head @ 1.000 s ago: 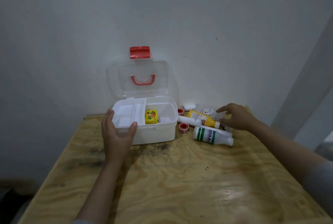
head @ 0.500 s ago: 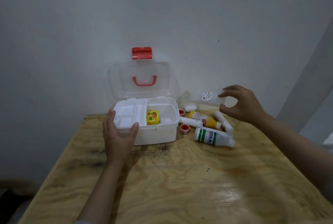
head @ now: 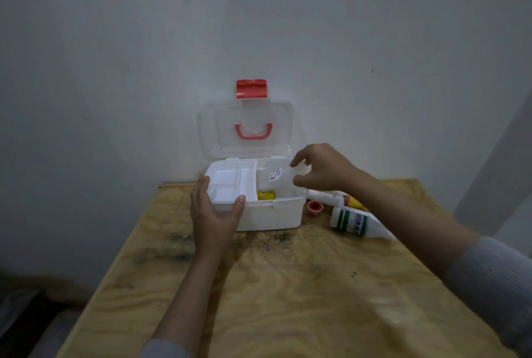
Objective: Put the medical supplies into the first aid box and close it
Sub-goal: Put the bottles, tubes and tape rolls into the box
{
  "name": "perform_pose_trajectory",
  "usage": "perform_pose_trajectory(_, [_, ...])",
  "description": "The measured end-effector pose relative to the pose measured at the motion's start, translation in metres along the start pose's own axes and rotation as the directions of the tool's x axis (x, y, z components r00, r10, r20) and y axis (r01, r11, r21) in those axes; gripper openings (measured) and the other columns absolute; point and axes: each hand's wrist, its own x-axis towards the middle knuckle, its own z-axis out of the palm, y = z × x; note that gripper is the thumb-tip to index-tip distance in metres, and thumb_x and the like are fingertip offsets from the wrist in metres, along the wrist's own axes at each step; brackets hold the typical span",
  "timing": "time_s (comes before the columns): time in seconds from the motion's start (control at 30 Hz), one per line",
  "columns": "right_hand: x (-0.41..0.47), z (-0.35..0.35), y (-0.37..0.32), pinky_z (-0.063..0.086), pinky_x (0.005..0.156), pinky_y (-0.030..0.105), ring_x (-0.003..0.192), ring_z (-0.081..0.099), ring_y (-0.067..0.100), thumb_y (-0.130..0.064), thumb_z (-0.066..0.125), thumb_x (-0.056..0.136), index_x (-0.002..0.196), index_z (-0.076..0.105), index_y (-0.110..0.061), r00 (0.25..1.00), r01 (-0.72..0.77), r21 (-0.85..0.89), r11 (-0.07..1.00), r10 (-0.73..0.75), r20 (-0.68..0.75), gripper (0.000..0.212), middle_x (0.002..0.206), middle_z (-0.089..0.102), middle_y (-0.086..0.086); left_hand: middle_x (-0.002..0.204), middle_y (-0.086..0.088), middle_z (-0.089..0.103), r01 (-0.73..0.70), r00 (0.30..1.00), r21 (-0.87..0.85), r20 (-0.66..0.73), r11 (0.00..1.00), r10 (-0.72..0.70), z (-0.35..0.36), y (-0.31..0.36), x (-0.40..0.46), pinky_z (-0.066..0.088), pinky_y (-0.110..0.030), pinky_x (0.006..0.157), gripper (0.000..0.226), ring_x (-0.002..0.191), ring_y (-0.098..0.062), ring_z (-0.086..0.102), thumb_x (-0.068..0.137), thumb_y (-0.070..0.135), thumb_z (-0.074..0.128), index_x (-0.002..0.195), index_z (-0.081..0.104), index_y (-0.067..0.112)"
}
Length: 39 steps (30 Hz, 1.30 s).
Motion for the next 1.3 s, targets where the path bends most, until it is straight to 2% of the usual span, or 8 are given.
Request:
perform_pose_trajectory(0.17, [0.025, 0.028, -0.003, 0.053, 0.084, 0.039, 0.098, 0.059, 0.023, -0.022, 0.067, 0.074, 0.113, 0.06, -0.01, 0.99, -0.049, -0.025, 0.998, 0.052, 0.13, 0.041, 0.113, 0.063, 0.011, 0.148, -0.002, 0.034, 0.002, 1.0, -0.003, -0.003, 1.0, -0.002, -0.001, 0.003, 0.0, 0.036, -0.027, 0.094, 0.082, 0.131, -0.014, 0.032, 0.074, 0.043, 0.071, 0.142, 0.03, 0.021])
perform_pose_trajectory(0.43, [0.046, 0.047, -0.01, 0.05, 0.078, 0.03, 0.089, 0.056, 0.019, -0.013, 0.066, 0.079, 0.107, 0.064, -0.007, 0.976, -0.025, -0.098, 0.995, 0.045, 0.213, 0.029, 0.108, 0.065, 0.01, 0.148, 0.002, 0.033, -0.003, 1.0, 0.01, -0.015, 1.0, 0.003, 0.002, -0.004, 0.002, 0.037, -0.028, 0.093, 0.082, 0.132, -0.015, 0.033, 0.074, 0.044, 0.072, 0.141, 0.029, 0.027])
perform_pose_trajectory(0.53, [0.045, 0.056, -0.012, 0.053, 0.08, 0.034, 0.095, 0.061, 0.02, -0.017, 0.064, 0.081, 0.106, 0.066, -0.012, 0.982, -0.028, -0.058, 0.998, 0.039, 0.184, 0.026, 0.106, 0.068, 0.006, 0.148, 0.001, 0.033, -0.01, 1.0, 0.001, -0.015, 1.0, 0.01, 0.002, -0.004, 0.002, 0.036, -0.027, 0.094, 0.082, 0.131, -0.011, 0.031, 0.073, 0.047, 0.069, 0.141, 0.03, 0.025])
perform_pose_trajectory(0.77, [0.044, 0.058, -0.014, 0.038, 0.058, 0.022, 0.098, 0.061, 0.017, -0.026, 0.063, 0.085, 0.114, 0.064, -0.026, 0.983, -0.033, -0.009, 0.999, 0.034, 0.183, 0.028, 0.105, 0.07, -0.003, 0.148, 0.003, 0.033, -0.011, 1.0, 0.013, -0.021, 1.0, 0.012, 0.004, -0.005, 0.002, 0.037, -0.028, 0.094, 0.082, 0.13, -0.008, 0.029, 0.072, 0.051, 0.066, 0.141, 0.028, 0.028])
perform_pose_trajectory(0.9, [0.043, 0.057, -0.012, 0.052, 0.077, 0.034, 0.099, 0.062, 0.02, -0.017, 0.059, 0.087, 0.117, 0.062, -0.023, 0.981, -0.011, 0.002, 1.0, 0.011, 0.194, 0.031, 0.107, 0.071, 0.003, 0.148, 0.003, 0.033, -0.014, 1.0, 0.011, -0.022, 1.0, 0.015, 0.003, -0.006, 0.002, 0.035, -0.027, 0.095, 0.082, 0.129, -0.006, 0.028, 0.072, 0.051, 0.065, 0.141, 0.029, 0.027])
perform_pose_trajectory(1.0, [0.036, 0.044, -0.008, 0.053, 0.087, 0.033, 0.089, 0.064, 0.017, -0.008, 0.058, 0.086, 0.113, 0.065, -0.012, 0.999, 0.026, 0.143, 0.989, -0.032, 0.043, 0.029, 0.105, 0.071, 0.009, 0.148, 0.002, 0.033, -0.023, 1.0, -0.001, -0.019, 1.0, 0.023, 0.003, -0.005, 0.002, 0.034, -0.025, 0.096, 0.08, 0.13, -0.006, 0.027, 0.073, 0.049, 0.065, 0.141, 0.031, 0.025])
perform_pose_trajectory(1.13, [0.013, 0.007, 0.011, 0.052, 0.08, 0.024, 0.079, 0.062, 0.012, -0.009, 0.061, 0.085, 0.103, 0.07, -0.01, 0.986, 0.023, 0.23, 0.973, 0.016, -0.166, 0.02, 0.097, 0.073, 0.008, 0.147, 0.0, 0.035, -0.027, 0.999, -0.002, -0.024, 1.0, 0.027, 0.003, -0.005, 0.002, 0.033, -0.025, 0.098, 0.08, 0.13, -0.007, 0.029, 0.073, 0.049, 0.065, 0.14, 0.033, 0.021])
perform_pose_trajectory(1.3, [-0.039, -0.026, 0.056, 0.047, 0.066, 0.006, 0.079, 0.065, 0.012, -0.012, 0.065, 0.083, 0.099, 0.071, -0.013, 0.982, -0.109, 0.139, 0.984, 0.129, -0.139, 0.017, 0.095, 0.073, 0.002, 0.147, 0.002, 0.035, -0.025, 1.0, -0.013, -0.016, 1.0, 0.024, 0.004, -0.011, 0.003, 0.036, -0.032, 0.102, 0.081, 0.131, -0.009, 0.03, 0.072, 0.053, 0.064, 0.14, 0.031, 0.024])
